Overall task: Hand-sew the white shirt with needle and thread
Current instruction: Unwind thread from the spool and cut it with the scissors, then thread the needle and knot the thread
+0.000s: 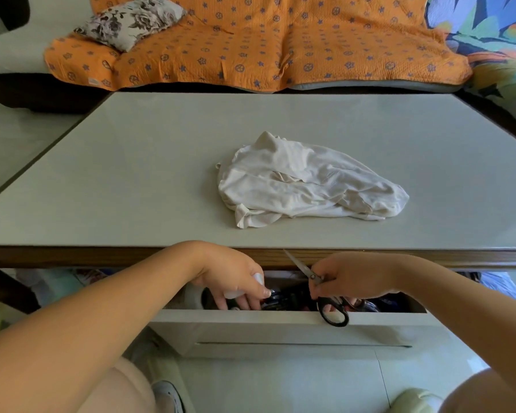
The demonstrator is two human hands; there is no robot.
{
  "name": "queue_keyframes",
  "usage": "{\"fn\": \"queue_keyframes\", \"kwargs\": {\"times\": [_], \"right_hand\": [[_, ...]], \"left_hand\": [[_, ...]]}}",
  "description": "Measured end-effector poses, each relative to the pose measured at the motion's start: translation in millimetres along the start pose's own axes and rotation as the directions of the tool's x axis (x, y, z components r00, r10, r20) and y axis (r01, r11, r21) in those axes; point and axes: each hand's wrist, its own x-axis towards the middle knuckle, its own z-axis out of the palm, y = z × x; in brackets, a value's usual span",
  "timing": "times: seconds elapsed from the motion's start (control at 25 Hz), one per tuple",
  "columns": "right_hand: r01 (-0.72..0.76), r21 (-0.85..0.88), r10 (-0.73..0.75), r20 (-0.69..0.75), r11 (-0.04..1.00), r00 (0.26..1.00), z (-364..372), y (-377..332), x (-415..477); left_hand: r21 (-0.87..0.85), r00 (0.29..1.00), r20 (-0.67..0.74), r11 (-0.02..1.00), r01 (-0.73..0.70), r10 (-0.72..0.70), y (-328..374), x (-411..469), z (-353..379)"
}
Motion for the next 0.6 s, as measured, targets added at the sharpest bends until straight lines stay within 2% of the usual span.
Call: {"fn": "queue_keyframes", "kwargs": {"times": [0.12,0.2,0.32,0.48,0.6], "right_hand": [[0.064,0.049,-0.052,-0.220,0.997,0.974,4,-4,0],[0.054,-0.070,-0.068,-0.213,0.996,0.975,11,-9,1],[-0.027,-0.279,0.000,-0.097,0.960,0.995,34,-13,14],[-0.088,-0.410,0.064,-0.071,0.908,0.995,58,-1,42],[-0.045,-0.424,0.006,-0.093,0.904,0.996,76,0,54]], "left_hand": [[0.278,0.990,-0.115,0.954,0.111,-0.082,-9,9,7],[0.393,0.982,-0.185,0.912,0.118,-0.047,-19,18,15],[0.401,0.976,-0.212,0.915,0.034,0.056,-27,31,30],[0.489,0.997,-0.067,0.872,0.010,0.026,-25,20,25],[0.362,0.996,-0.089,0.932,0.019,0.015,-23,-2,1]]}}
